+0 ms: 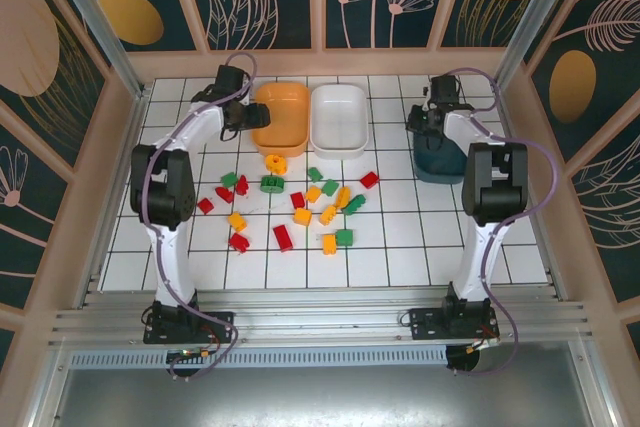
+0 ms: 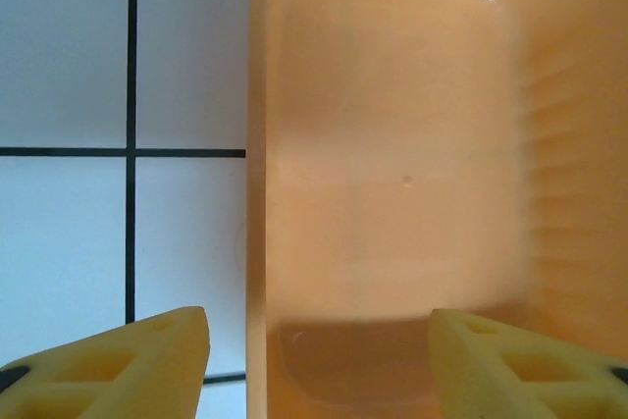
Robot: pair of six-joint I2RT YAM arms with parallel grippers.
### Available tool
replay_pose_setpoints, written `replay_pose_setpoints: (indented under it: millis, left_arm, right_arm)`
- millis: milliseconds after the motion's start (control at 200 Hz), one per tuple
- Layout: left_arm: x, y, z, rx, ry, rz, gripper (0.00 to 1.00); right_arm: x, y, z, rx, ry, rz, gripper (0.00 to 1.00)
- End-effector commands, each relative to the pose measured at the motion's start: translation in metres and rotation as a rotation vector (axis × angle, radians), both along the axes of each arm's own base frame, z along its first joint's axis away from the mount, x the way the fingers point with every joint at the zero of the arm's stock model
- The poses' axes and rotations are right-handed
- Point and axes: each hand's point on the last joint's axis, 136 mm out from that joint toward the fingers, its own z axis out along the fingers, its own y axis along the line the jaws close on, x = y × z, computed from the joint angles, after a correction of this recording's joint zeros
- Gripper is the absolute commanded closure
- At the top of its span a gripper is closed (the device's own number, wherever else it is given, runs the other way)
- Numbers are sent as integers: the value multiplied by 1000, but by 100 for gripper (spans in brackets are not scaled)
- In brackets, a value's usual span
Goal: Sort the legos into containers by color
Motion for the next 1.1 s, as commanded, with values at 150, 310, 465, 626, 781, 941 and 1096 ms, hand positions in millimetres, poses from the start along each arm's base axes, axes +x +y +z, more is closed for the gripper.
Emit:
replay_pose_setpoints:
  millis: [150, 310, 465, 626, 781, 941, 1096]
  left_arm:
    - [-33, 1, 89, -161, -263, 78, 28]
    - [-76, 5, 92, -251, -309, 105, 26]
    - [-103, 10, 81, -255, -291, 105, 20]
    - [-122, 9, 75, -283, -285, 95, 19]
    - [-136, 6, 74, -324, -291, 84, 18]
    - [-152, 10, 68, -355, -296, 110, 18]
    - [-178, 33, 50, -411, -306, 281, 19]
  right_arm:
    - [36, 74, 11, 89, -40, 49, 92]
    - [54, 105, 19, 123, -52, 69, 91]
    - [63, 110, 25, 134, -47, 53, 55]
    - [54, 109, 61, 158, -105, 75, 51]
    - [30, 87, 114, 184, -216, 58, 50]
    - [-14, 49, 105, 143, -198, -1, 51]
    - [-83, 56, 69, 101, -167, -70, 52]
